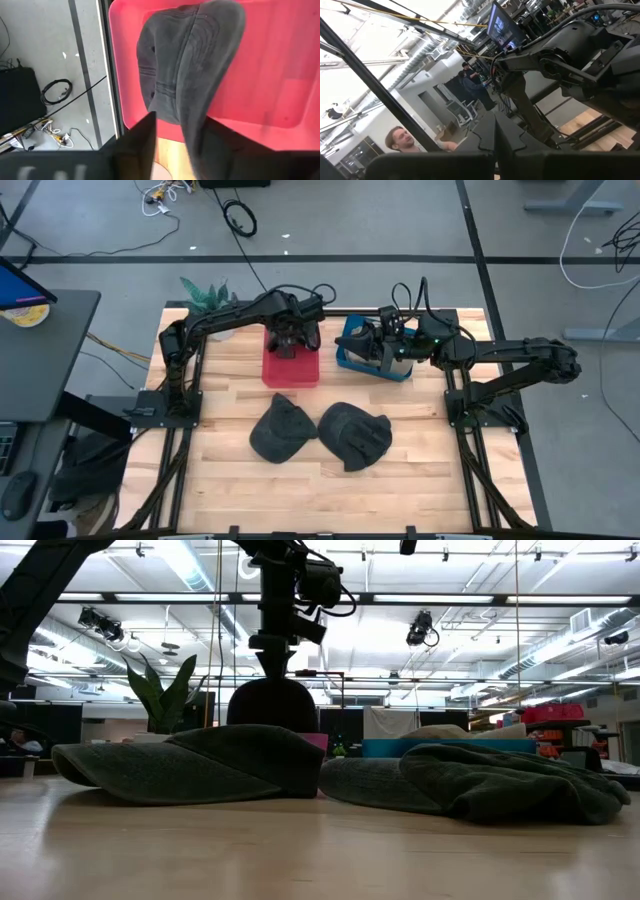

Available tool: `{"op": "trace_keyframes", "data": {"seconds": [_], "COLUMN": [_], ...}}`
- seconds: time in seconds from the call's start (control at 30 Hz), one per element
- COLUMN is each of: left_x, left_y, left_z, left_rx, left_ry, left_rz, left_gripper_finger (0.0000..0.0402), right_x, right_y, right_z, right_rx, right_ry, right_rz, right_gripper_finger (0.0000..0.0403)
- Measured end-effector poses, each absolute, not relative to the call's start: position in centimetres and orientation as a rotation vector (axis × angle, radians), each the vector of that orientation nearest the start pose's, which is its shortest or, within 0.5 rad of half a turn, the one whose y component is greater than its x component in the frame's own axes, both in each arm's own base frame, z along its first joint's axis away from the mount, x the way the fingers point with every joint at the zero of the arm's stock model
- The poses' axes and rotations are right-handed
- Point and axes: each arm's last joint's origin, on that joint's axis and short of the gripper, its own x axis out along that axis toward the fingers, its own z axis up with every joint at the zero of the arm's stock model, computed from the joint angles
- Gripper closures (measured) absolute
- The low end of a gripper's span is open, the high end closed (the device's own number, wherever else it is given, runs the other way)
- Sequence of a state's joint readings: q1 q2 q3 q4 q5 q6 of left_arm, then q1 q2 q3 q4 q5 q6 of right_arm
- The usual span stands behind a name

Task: Pick & Place hat
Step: Put the left black cap into the blue bin

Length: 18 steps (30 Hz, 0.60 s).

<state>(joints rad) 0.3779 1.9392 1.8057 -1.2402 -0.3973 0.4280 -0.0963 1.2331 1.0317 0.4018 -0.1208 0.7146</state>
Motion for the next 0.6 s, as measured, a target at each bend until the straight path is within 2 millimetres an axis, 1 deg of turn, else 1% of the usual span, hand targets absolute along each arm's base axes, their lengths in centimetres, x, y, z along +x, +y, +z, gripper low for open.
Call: {"op": "trace_keyframes", "data": {"seconds": [0.13,0.27,0.43,0.6], "left_x": [35.0,34.4,34.1,34.2], "left_y": [15.1,14.6,13.9,12.9], "left_z": [28.4,28.6,30.2,33.7], "left_rx": [0.336,0.333,0.286,0.226], "left_ry": [1.549,1.609,1.619,1.528], "left_rz": [0.335,0.302,0.254,0.266], "left_gripper_finger": [0.0196,0.0150,0.0118,0.0111], "right_x": [27.8,27.8,27.8,27.8], "right_y": [-2.3,-2.3,-2.3,-2.3], "right_z": [38.2,38.2,38.1,38.1], "right_rx": [0.690,0.690,0.690,0.690], "right_ry": [-0.181,-0.181,-0.179,-0.173], "right_rz": [0.095,0.095,0.095,0.093], "right_gripper_finger": [0.0402,0.0402,0.0402,0.0402]}}
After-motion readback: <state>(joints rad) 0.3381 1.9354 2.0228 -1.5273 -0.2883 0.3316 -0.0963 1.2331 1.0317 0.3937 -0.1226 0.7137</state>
